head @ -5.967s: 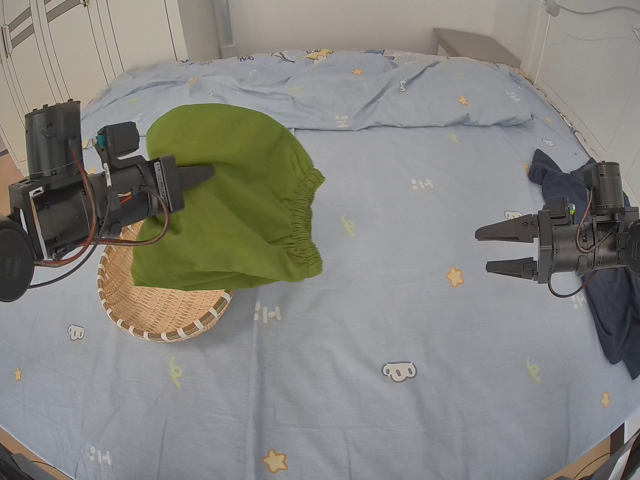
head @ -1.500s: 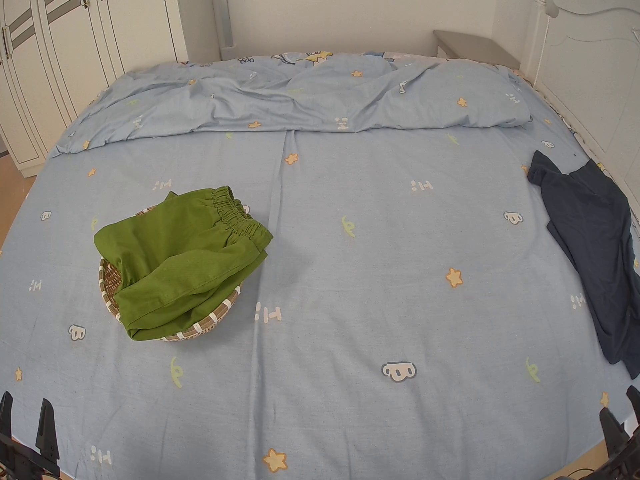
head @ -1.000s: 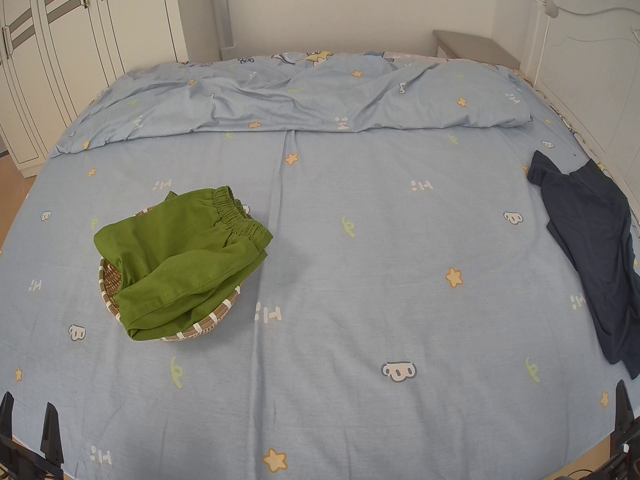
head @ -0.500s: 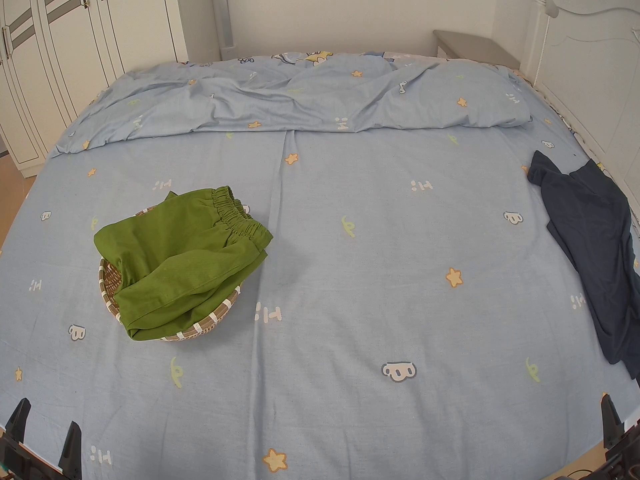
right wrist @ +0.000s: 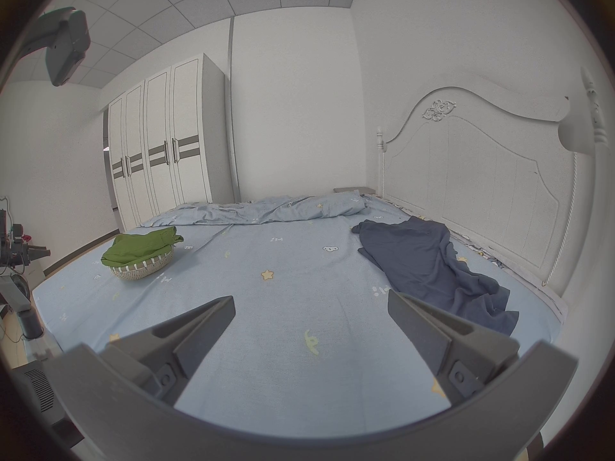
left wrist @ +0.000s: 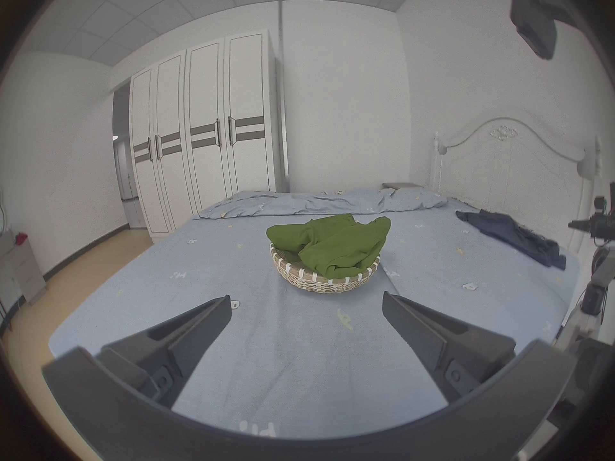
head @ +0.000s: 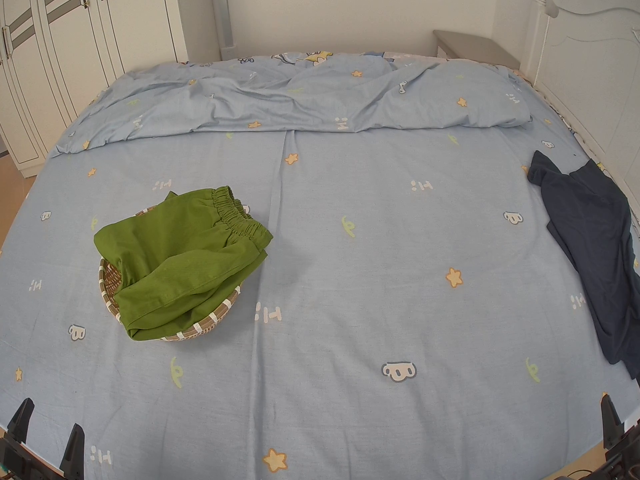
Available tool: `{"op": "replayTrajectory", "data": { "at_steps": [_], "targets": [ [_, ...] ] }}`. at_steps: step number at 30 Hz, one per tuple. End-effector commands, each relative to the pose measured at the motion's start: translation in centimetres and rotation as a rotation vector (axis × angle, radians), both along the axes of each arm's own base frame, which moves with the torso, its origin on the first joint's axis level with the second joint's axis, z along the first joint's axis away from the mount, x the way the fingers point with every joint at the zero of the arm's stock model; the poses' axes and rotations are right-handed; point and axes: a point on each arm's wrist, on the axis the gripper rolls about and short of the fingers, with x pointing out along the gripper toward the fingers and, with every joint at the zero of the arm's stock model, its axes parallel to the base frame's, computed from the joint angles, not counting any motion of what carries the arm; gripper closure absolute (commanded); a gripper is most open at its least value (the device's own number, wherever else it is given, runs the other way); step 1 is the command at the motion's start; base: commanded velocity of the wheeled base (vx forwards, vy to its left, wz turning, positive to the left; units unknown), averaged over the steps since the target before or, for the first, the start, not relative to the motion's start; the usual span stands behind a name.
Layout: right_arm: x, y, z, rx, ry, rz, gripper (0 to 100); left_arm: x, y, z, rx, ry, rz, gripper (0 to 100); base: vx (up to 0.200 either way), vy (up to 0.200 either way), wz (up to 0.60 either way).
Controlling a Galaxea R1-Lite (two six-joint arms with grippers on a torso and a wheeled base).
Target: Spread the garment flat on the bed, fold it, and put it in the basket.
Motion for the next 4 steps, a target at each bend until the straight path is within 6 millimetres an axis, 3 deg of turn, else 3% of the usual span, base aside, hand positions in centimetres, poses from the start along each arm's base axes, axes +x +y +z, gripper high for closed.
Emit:
{"op": "replayTrajectory", "data": {
  "at_steps": [1,4],
  "targets": [
    [0.10,0.00,-0.49,-0.001,0.013,0.000,0,0.10,-0.01,-0.49,-0.018,0.012,-0.005,0,0.000,0.000,0.00],
    [0.10,0.00,-0.45,0.002,0.010,-0.001,0,0.10,-0.01,-0.49,-0.021,0.012,-0.005,0,0.000,0.000,0.00]
  ]
}}
